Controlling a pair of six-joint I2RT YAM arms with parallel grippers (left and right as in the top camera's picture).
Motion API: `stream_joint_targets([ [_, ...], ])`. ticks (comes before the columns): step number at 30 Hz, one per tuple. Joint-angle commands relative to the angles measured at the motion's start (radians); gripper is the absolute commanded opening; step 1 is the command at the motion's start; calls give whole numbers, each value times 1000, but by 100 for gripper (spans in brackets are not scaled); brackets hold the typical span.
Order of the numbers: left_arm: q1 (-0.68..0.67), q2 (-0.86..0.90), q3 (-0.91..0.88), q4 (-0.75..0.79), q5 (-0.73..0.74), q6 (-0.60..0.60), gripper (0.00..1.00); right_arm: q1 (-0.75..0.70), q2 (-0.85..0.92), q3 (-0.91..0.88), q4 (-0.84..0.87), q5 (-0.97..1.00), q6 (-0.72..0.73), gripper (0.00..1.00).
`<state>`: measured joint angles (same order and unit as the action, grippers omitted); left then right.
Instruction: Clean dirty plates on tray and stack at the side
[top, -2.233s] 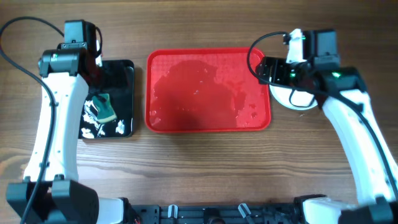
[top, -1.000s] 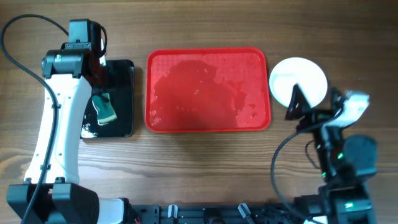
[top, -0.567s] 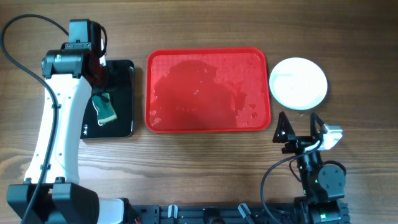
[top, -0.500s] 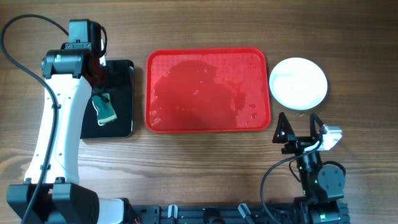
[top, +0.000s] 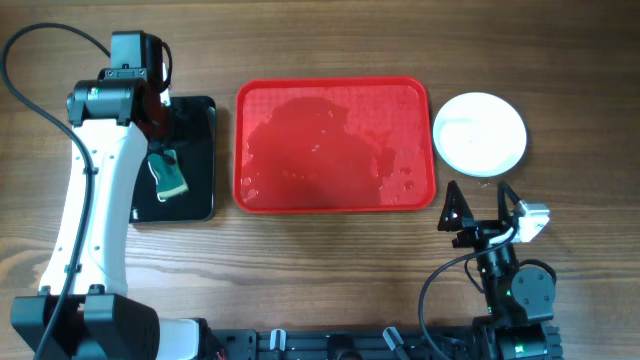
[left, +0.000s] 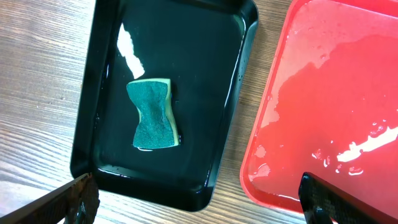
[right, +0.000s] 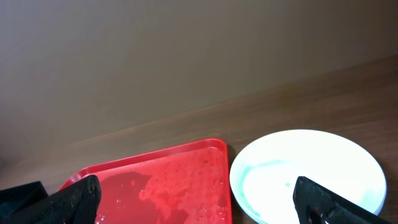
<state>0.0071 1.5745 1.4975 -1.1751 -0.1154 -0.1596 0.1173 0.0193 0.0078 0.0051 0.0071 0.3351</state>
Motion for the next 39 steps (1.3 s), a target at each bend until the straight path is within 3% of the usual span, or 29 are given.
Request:
stream_joint_targets([
  [1,-2,-1,11,0,-2,-12,100,4,-5,-3,2,-15,-10,99],
  [9,-7,-33,10,3,-2,-12,100,4,-5,-3,2,-15,-10,100],
  [12,-29,-133,8,11,-3,-12,100,4,-5,-3,2,-15,-10,100],
  [15,-48,-287,-39,149,0,-13,100,4,-5,-3,2,-15,-11,100],
  [17,-46,-406,-122,307,19,-12,100,4,-5,-3,2,-15,-10,100],
  [22,-12,-803,-539,752,81,-12,100,4,-5,-3,2,-15,-10,100],
  [26,-10,-1075,-867,986,81,-12,100,4,-5,-3,2,-15,-10,100],
  [33,-11,-1401,-1248,1149,108,-12,100,4,-5,-3,2,-15,-10,100],
  [39,-11,-1551,-1439,1199,126,-11,100,4,-5,-3,2,-15,-10,100],
])
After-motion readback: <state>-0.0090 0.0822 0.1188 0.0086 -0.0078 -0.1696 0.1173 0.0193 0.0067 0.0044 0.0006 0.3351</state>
